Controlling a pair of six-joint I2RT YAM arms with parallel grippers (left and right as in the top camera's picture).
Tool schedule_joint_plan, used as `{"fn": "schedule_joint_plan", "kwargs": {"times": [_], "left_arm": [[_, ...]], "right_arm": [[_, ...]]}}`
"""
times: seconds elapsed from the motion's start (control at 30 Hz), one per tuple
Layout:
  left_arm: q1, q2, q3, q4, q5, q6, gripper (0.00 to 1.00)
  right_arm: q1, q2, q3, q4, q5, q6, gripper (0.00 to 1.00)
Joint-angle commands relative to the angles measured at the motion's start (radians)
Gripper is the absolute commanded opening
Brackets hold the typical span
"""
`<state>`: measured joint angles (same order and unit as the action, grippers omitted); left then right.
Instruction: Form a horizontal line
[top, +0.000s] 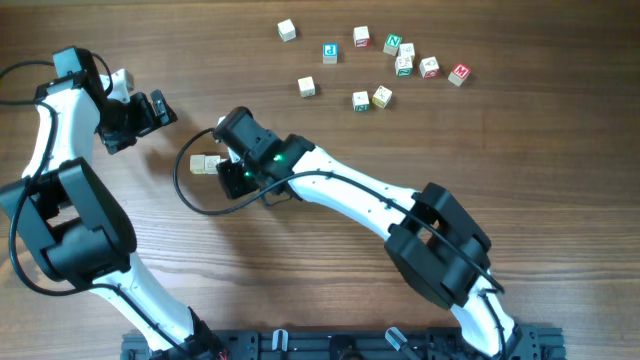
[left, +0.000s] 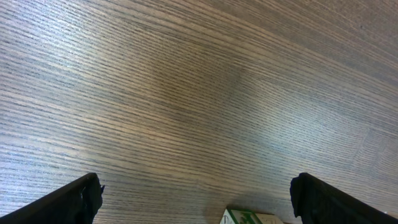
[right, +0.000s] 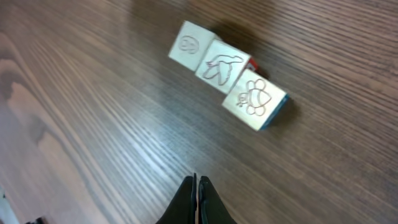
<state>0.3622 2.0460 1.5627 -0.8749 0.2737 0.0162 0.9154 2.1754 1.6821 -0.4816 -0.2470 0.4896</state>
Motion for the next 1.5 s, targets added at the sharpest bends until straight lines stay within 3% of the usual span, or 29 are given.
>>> {"fn": "schedule_joint_plan", "kwargs": {"times": [0.0, 0.23, 1.47], "left_arm": [[0.0, 0.006, 0.01, 0.0, 0.005, 0.001, 1.0], [0.0, 0.006, 0.01, 0.0, 0.005, 0.001, 1.0], [0.0, 0.006, 0.01, 0.0, 0.005, 0.001, 1.0]], "right_arm": [[-0.004, 0.069, -0.014, 0.018, -0.032, -0.017, 0.04], [-0.006, 0.112, -0.013, 0.099, -0.047, -0.016, 0.04], [-0.038, 0.157, -0.014, 0.174, -0.068, -0.012, 0.06]]}}
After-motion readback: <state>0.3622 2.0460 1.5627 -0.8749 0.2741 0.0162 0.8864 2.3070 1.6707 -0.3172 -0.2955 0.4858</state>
